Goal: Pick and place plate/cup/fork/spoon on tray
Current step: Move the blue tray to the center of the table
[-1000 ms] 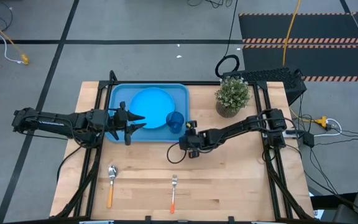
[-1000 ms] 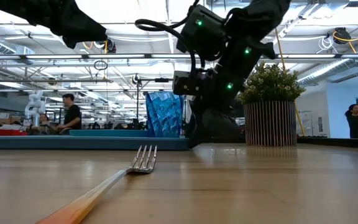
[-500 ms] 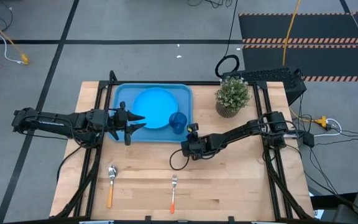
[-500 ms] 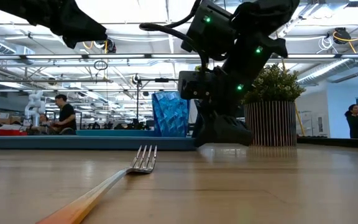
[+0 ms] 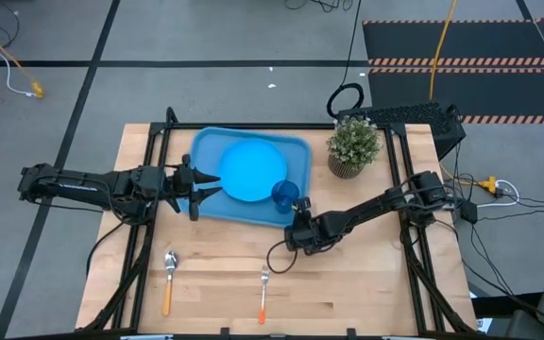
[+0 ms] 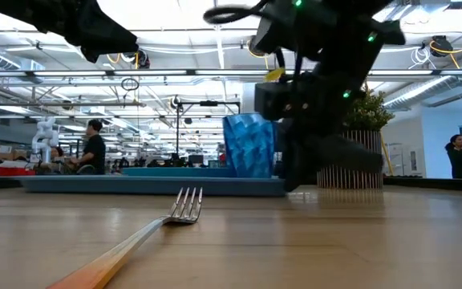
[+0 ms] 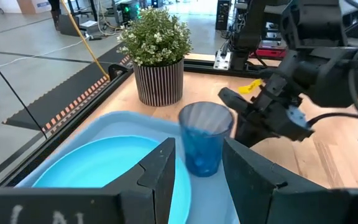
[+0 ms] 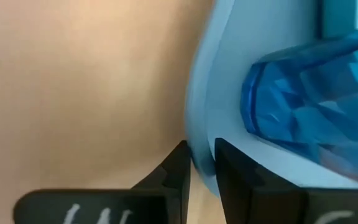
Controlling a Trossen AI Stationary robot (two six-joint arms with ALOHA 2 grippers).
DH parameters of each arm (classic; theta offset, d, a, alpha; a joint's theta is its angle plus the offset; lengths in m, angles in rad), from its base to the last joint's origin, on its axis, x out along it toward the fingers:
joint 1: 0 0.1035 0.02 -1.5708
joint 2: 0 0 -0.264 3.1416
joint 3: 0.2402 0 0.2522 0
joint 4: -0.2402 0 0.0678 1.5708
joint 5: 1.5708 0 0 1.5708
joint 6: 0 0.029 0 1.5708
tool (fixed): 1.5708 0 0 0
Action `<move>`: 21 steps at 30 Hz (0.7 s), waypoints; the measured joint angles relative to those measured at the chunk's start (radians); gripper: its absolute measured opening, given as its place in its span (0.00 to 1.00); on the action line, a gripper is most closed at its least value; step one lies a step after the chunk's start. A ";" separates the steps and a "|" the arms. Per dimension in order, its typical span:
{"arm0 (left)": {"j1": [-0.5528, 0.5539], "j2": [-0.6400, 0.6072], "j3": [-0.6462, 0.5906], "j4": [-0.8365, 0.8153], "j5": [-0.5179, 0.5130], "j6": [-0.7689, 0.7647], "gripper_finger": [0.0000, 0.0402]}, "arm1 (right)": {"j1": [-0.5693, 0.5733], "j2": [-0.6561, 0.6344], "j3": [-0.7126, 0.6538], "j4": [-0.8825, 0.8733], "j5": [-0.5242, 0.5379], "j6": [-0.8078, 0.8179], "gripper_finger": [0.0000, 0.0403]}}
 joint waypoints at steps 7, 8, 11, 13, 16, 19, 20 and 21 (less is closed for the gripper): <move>0.000 0.000 0.000 0.020 -0.008 0.031 0.34 | 0.059 -0.029 -0.002 -0.015 -0.041 0.005 0.10; 0.000 0.000 0.000 0.031 -0.015 0.043 0.34 | 0.066 -0.030 -0.002 -0.016 -0.042 0.005 0.10; 0.003 0.000 0.000 0.060 -0.021 0.079 0.34 | 0.084 -0.031 -0.002 -0.030 -0.038 -0.002 0.10; 0.009 0.000 0.000 0.067 -0.022 0.097 0.34 | 0.093 -0.031 -0.002 -0.033 -0.034 -0.014 0.09; 0.028 0.000 0.000 0.077 -0.023 0.116 0.34 | 0.104 -0.031 -0.002 -0.032 -0.025 -0.041 0.07; 0.047 0.000 0.000 0.075 -0.023 0.116 0.34 | 0.110 -0.032 -0.002 -0.037 -0.021 -0.072 0.05; 0.051 0.000 0.000 0.072 -0.024 0.113 0.34 | 0.112 -0.032 -0.002 -0.037 -0.019 -0.085 0.04; 0.054 0.000 0.000 0.068 -0.024 0.109 0.34 | 0.112 -0.032 -0.002 -0.037 -0.017 -0.099 0.04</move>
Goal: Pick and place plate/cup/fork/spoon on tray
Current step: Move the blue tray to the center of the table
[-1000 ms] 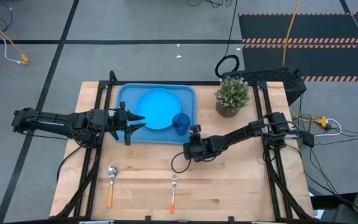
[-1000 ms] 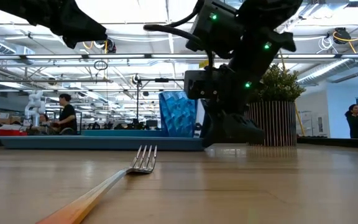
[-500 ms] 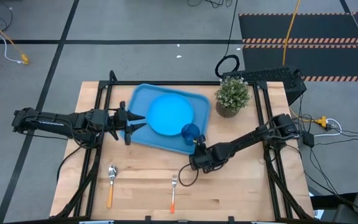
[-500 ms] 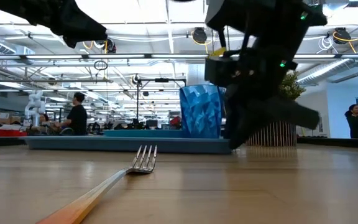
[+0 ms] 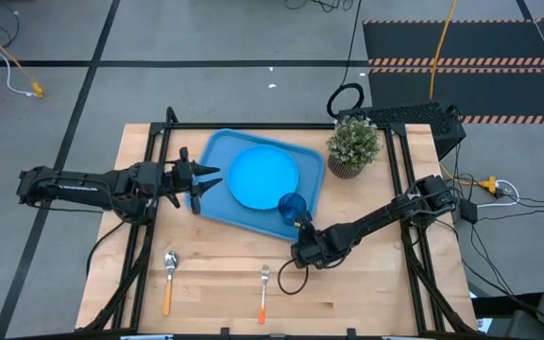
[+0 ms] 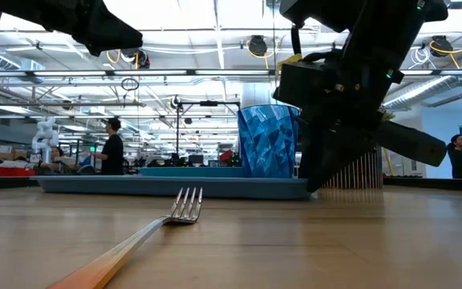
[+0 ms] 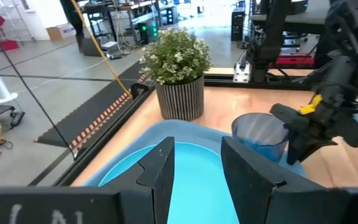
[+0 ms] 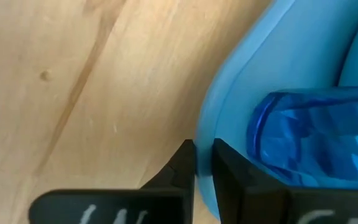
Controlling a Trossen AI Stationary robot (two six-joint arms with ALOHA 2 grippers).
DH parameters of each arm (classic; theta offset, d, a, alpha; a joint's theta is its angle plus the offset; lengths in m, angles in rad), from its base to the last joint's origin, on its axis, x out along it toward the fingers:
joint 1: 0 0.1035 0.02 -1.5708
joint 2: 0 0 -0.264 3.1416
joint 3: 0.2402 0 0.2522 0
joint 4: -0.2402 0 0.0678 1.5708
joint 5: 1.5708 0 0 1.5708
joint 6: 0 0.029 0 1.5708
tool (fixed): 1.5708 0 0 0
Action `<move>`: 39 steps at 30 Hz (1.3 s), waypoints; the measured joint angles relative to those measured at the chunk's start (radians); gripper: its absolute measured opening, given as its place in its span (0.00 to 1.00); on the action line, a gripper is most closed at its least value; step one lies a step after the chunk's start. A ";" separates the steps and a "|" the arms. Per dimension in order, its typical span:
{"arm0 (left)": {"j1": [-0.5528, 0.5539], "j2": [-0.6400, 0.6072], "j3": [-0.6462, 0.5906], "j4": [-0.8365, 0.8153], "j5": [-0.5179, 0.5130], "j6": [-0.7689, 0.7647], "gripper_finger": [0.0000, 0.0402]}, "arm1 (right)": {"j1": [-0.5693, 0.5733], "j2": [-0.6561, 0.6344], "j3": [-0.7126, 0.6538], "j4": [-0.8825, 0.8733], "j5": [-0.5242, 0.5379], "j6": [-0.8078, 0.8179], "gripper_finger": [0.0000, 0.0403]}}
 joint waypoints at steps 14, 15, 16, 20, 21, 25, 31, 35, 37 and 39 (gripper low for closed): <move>-0.023 0.003 -0.017 -0.118 -0.012 -0.244 0.34 | -0.001 0.000 0.001 0.027 -0.021 -0.223 0.04; -0.033 0.003 -0.030 -0.112 -0.024 -0.274 0.34 | -0.001 -0.001 0.001 0.029 -0.026 -0.237 0.04; -0.044 0.003 -0.047 -0.099 -0.037 -0.304 0.34 | 0.001 -0.001 0.001 0.030 -0.028 -0.249 0.04; -0.086 0.003 -0.136 0.010 -0.085 -0.388 0.34 | 0.007 -0.001 0.002 0.020 -0.029 -0.264 0.04; -0.095 0.003 -0.158 0.046 -0.093 -0.403 0.34 | 0.009 -0.001 0.002 0.011 -0.029 -0.254 0.04; -0.130 0.003 -0.222 0.194 -0.103 -0.470 0.34 | 0.009 -0.003 0.003 -0.067 -0.028 -0.179 0.03; -0.222 0.003 -0.267 0.376 -0.109 -0.406 0.34 | 0.053 -0.054 -0.094 -0.041 -0.006 -0.120 0.03; -0.286 0.003 -0.315 0.561 -0.143 -0.315 0.34 | 0.093 -0.119 -0.170 0.037 -0.012 -0.095 0.03; -0.305 0.003 -0.327 0.611 -0.159 -0.287 0.34 | 0.108 -0.150 -0.192 0.054 -0.032 -0.086 0.03; -0.316 0.003 -0.328 0.632 -0.176 -0.269 0.34 | 0.120 -0.172 -0.205 0.065 -0.036 -0.085 0.03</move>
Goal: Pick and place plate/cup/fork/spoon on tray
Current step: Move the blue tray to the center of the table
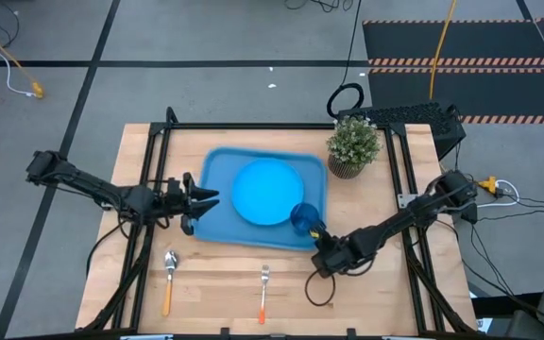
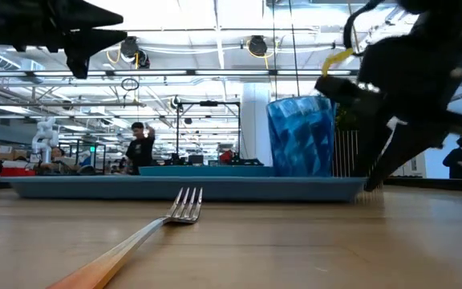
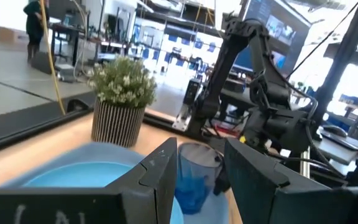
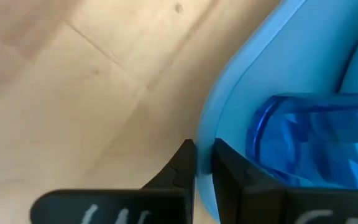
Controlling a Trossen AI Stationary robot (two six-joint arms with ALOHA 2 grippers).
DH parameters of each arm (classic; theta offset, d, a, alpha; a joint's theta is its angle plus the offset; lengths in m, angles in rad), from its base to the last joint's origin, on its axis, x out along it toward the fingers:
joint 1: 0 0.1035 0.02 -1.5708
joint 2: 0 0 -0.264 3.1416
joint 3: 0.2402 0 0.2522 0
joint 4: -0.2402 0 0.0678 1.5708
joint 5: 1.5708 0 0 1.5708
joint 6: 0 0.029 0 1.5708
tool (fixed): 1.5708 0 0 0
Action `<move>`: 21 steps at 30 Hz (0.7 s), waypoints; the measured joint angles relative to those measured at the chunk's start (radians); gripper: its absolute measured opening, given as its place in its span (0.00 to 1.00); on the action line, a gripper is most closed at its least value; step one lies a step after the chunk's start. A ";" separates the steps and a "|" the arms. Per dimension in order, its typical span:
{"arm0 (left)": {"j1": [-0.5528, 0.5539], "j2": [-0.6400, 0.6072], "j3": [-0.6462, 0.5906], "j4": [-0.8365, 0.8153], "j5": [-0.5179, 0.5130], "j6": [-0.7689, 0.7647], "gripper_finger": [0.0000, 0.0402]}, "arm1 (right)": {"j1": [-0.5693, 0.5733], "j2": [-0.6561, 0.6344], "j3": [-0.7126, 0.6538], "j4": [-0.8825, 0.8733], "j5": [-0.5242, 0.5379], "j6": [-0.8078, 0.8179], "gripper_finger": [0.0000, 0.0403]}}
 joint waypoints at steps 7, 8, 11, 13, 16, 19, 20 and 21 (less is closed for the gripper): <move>-0.010 0.000 0.000 0.020 -0.035 0.011 0.34 | 0.035 -0.029 -0.017 0.028 0.000 -0.061 0.03; -0.010 0.000 0.000 0.022 -0.035 0.011 0.34 | 0.037 -0.030 -0.017 0.030 0.000 -0.070 0.03; -0.010 0.000 0.000 0.025 -0.035 0.008 0.34 | 0.045 -0.030 -0.017 0.030 0.001 -0.081 0.03; -0.010 0.000 0.000 0.024 -0.035 0.007 0.34 | 0.049 -0.030 -0.017 0.029 0.000 -0.075 0.03; -0.011 0.000 0.000 0.015 -0.035 -0.006 0.34 | 0.057 -0.030 -0.017 0.010 0.000 -0.044 0.03; -0.022 0.000 0.000 0.006 -0.036 -0.019 0.34 | 0.069 -0.030 -0.017 -0.013 -0.009 -0.010 0.03; -0.029 0.000 0.000 0.005 -0.036 -0.021 0.34 | 0.075 -0.030 -0.017 -0.016 -0.017 0.004 0.04; -0.036 0.000 0.000 0.004 -0.035 -0.022 0.34 | 0.082 -0.030 -0.017 -0.020 -0.018 0.017 0.04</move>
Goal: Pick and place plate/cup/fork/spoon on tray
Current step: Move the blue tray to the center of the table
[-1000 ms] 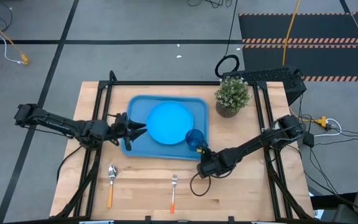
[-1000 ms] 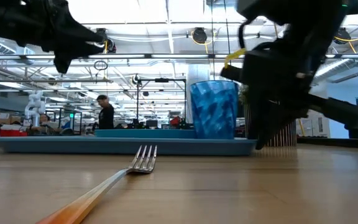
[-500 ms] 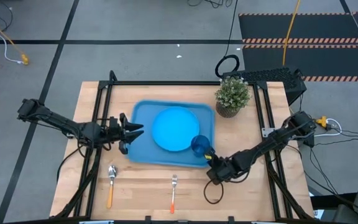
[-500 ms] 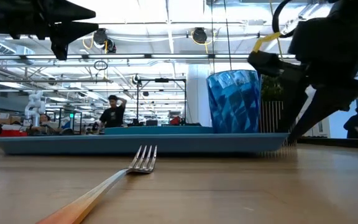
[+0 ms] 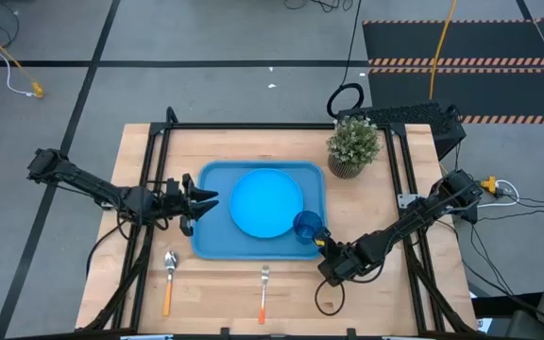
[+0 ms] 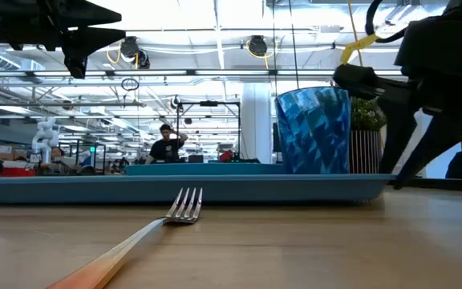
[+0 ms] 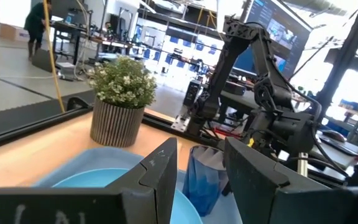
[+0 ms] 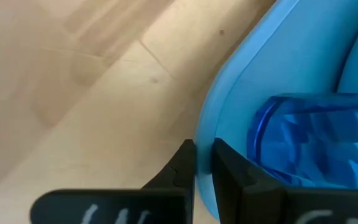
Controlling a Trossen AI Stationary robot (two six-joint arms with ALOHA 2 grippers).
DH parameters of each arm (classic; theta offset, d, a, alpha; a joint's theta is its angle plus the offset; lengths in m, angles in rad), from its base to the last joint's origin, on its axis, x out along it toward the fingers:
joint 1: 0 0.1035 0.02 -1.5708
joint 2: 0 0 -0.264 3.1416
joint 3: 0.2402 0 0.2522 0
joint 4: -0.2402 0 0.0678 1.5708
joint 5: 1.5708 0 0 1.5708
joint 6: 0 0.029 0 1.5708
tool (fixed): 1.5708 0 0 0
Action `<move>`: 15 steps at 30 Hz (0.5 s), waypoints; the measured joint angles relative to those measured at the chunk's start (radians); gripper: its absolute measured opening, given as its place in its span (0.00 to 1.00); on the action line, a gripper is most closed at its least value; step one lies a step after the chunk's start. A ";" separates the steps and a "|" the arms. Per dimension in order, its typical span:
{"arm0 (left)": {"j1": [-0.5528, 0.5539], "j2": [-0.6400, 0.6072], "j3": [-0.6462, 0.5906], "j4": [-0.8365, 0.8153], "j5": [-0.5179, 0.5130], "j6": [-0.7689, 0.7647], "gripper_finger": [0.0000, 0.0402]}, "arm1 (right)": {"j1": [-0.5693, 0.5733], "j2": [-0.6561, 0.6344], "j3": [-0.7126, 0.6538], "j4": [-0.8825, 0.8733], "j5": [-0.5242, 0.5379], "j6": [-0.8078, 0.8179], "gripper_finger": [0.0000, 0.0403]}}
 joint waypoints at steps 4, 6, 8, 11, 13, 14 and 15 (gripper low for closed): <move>-0.026 0.000 0.000 0.000 0.000 0.000 0.34 | 0.027 0.000 0.000 -0.003 0.001 0.037 0.04; -0.036 0.000 0.000 0.000 0.000 -0.001 0.34 | 0.038 0.000 0.000 -0.004 0.001 0.056 0.04; -0.042 0.000 0.000 0.000 0.000 -0.004 0.34 | 0.049 0.000 0.000 -0.004 0.001 0.061 0.04; -0.045 0.000 0.000 0.000 0.000 -0.004 0.34 | 0.059 0.000 0.000 -0.003 0.003 0.079 0.04; -0.045 0.000 0.000 0.000 0.000 -0.005 0.34 | 0.060 0.000 0.000 -0.004 0.003 0.087 0.04; -0.045 0.000 0.000 0.000 0.000 -0.005 0.34 | 0.060 0.000 0.000 -0.003 0.003 0.086 0.04; -0.045 0.001 0.000 0.000 0.000 -0.005 0.34 | 0.060 0.000 0.000 -0.003 0.003 0.085 0.04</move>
